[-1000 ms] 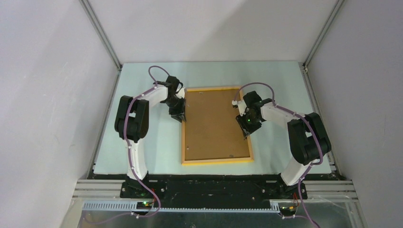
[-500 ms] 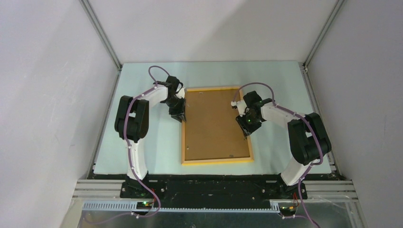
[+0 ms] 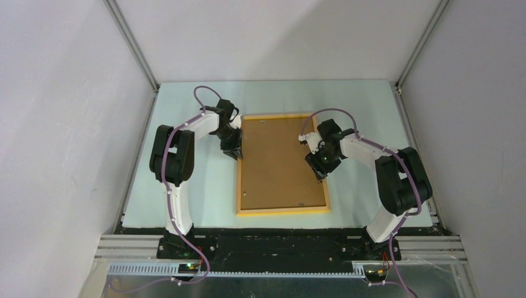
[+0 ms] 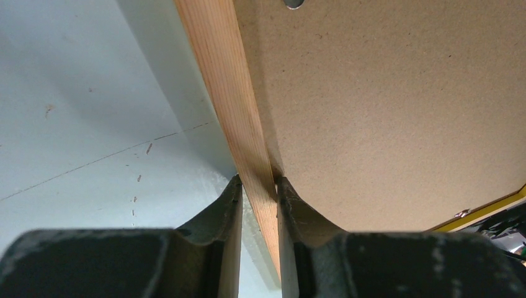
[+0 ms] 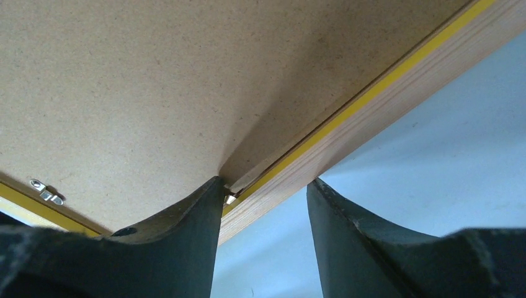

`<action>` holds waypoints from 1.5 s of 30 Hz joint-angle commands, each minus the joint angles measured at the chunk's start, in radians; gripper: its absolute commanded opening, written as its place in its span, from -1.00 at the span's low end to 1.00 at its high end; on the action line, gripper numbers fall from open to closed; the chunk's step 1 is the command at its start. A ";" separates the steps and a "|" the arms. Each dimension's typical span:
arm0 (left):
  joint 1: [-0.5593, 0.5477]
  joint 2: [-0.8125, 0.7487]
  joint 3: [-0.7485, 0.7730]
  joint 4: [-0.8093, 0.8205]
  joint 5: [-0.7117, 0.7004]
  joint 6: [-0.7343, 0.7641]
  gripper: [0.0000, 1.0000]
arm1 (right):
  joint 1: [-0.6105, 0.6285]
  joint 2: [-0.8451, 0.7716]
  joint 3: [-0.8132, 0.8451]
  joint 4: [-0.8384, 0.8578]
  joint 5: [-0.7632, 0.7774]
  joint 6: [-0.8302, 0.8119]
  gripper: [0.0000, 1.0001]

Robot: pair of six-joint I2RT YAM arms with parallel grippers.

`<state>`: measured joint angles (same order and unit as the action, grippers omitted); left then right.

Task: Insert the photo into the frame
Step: Install the photo frame at the center of the board.

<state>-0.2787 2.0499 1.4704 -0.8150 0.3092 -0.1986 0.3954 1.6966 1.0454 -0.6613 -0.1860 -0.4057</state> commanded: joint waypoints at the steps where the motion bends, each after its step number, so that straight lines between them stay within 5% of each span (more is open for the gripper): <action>1: -0.007 -0.043 0.042 0.010 -0.007 0.041 -1.00 | 0.002 0.028 -0.018 -0.056 -0.044 -0.056 0.15; 12: -0.007 -0.043 0.042 0.010 -0.007 0.041 -1.00 | -0.060 0.020 0.013 -0.056 -0.101 -0.027 0.21; 28: -0.008 -0.037 0.046 0.010 -0.005 0.041 -1.00 | -0.246 0.118 0.257 0.005 -0.233 0.259 0.28; 45: -0.007 -0.054 0.044 0.011 -0.003 0.042 -0.99 | -0.204 0.316 0.412 -0.006 -0.158 0.324 0.10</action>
<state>-0.2794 2.0499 1.4723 -0.8173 0.3073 -0.1986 0.1669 1.9953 1.4208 -0.6739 -0.3908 -0.0982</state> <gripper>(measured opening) 0.254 0.574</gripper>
